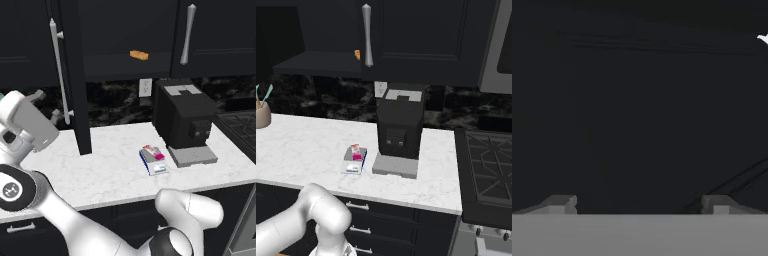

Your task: Pick the bar and place it on the digital scale for weighing, and close the cabinet.

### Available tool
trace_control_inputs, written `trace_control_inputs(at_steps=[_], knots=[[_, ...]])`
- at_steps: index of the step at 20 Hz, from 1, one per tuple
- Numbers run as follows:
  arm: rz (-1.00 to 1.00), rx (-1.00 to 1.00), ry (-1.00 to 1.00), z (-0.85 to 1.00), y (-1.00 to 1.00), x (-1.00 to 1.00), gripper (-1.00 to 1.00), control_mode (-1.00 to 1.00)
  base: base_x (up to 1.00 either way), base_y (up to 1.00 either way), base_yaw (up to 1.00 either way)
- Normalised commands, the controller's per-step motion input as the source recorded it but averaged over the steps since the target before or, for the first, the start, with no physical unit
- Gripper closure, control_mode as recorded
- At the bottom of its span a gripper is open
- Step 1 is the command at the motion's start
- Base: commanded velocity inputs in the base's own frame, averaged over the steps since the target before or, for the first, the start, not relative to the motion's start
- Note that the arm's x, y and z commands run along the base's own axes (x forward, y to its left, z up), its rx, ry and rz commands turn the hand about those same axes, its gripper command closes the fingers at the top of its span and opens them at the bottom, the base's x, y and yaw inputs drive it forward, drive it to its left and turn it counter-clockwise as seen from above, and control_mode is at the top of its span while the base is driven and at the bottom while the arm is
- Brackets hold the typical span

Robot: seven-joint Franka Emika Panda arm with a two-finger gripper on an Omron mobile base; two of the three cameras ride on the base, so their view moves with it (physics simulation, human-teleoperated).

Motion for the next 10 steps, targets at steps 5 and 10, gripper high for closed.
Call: trace_control_inputs(at_steps=[5, 10], knots=[[0.07, 0.21, -0.11, 0.12, -0.99, 0.36, -1.0, -1.0, 0.0, 0.0, 0.0], [0.1, 0.2, -0.1, 0.04, -1.0, 0.43, -1.0, -1.0, 0.0, 0.0, 0.0]])
